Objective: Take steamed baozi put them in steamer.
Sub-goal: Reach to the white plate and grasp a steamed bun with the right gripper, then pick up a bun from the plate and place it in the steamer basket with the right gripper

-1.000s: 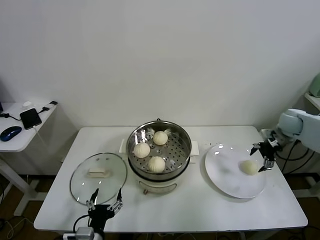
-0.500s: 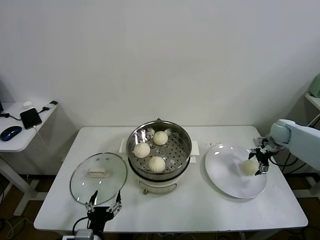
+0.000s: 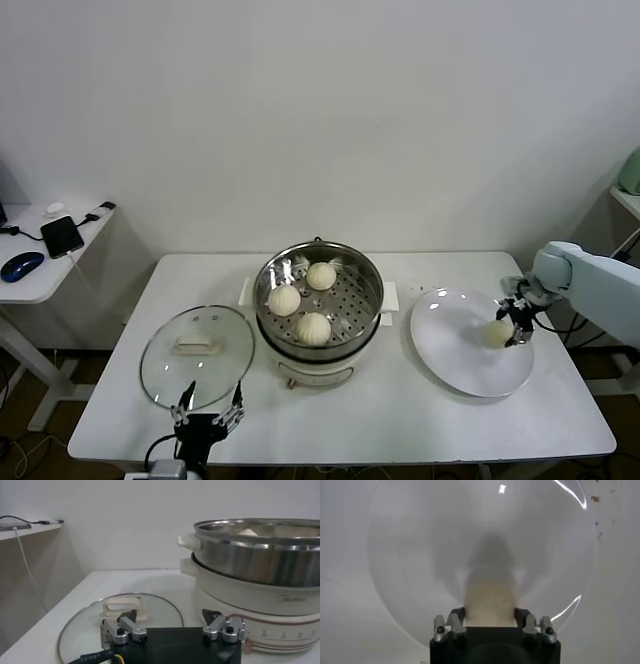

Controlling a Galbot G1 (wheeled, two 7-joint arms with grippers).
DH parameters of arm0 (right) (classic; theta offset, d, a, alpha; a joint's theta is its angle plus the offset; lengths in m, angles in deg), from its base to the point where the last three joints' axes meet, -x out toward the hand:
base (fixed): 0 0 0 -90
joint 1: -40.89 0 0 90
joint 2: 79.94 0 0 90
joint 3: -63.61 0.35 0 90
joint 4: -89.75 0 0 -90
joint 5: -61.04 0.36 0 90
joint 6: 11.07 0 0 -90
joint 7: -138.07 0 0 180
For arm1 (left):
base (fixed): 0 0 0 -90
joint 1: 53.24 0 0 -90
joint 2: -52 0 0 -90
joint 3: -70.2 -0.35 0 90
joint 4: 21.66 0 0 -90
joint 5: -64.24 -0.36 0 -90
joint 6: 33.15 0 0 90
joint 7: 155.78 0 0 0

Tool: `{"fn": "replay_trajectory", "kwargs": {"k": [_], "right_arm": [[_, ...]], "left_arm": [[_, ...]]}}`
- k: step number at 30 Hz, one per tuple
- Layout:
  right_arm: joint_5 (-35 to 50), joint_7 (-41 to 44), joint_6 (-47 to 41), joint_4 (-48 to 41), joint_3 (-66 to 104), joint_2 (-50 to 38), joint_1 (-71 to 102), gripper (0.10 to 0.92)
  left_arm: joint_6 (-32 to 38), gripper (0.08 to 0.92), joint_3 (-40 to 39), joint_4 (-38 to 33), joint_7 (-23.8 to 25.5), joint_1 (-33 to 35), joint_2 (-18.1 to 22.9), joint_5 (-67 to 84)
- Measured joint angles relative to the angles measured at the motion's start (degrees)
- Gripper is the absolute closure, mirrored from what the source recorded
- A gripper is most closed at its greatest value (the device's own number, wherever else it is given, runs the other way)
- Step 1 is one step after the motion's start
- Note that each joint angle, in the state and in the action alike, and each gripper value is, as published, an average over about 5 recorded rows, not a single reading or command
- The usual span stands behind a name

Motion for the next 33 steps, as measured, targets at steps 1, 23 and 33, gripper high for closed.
{"fn": "replay_trajectory", "kwargs": {"k": [1,23,33], "right_arm": [[0.22,0.03,-0.16,0.37,-0.21,-0.14,-0.44,0.431],[36.0,-1.13,-8.72,24.62,-24.9,11.26,-41.02,0.423],[44.5,-5.65,-13.24,28.31,-27.94,21.57,-41.67,0.423]], "left_arm": [[0.01,0.177,-0.03,-0.1,-0.01,0.07,-0.03,0.0],[-0.62,0.177,-1.73,-2.21,-0.01,-0.22,-1.37,0.05],[-0.89,0.177,-1.43,-2.92,-0.03,-0.27,-1.67,0.97]]}}
